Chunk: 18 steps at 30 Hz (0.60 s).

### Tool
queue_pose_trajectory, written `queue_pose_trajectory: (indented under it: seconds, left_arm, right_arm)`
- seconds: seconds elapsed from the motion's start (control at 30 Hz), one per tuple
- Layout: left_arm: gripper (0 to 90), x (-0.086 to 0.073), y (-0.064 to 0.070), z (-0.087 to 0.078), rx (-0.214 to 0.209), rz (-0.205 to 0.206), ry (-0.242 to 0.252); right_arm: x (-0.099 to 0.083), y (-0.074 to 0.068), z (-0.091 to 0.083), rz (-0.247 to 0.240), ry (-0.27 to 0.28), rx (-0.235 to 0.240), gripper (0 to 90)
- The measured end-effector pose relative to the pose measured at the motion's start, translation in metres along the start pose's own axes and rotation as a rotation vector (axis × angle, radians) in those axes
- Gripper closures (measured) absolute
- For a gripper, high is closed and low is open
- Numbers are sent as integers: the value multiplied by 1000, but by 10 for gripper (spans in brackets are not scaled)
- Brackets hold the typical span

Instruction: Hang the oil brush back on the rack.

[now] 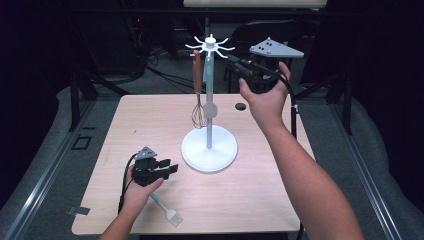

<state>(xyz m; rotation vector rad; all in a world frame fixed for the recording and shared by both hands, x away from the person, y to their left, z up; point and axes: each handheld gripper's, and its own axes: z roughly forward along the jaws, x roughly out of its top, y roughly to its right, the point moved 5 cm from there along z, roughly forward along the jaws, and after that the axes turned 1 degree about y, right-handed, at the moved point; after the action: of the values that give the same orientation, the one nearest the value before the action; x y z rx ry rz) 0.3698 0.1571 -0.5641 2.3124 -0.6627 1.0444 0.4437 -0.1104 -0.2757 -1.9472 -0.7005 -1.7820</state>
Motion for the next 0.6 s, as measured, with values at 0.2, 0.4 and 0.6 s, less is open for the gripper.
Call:
queue_pose_trajectory:
  seconds: [0.2,0.4,0.6]
  left_arm:
    - [558,0,0,0,1,-2,-3]
    - [559,0,-1,0,2,-6,-3]
    - [559,0,-2,0,5,-6,-1]
  right_arm:
    - [4,-2,-2,-8,7,1,900]
    - [5,-11,-2,-18,9,21,900]
    - [8,-23,-1,-54,12,42,900]
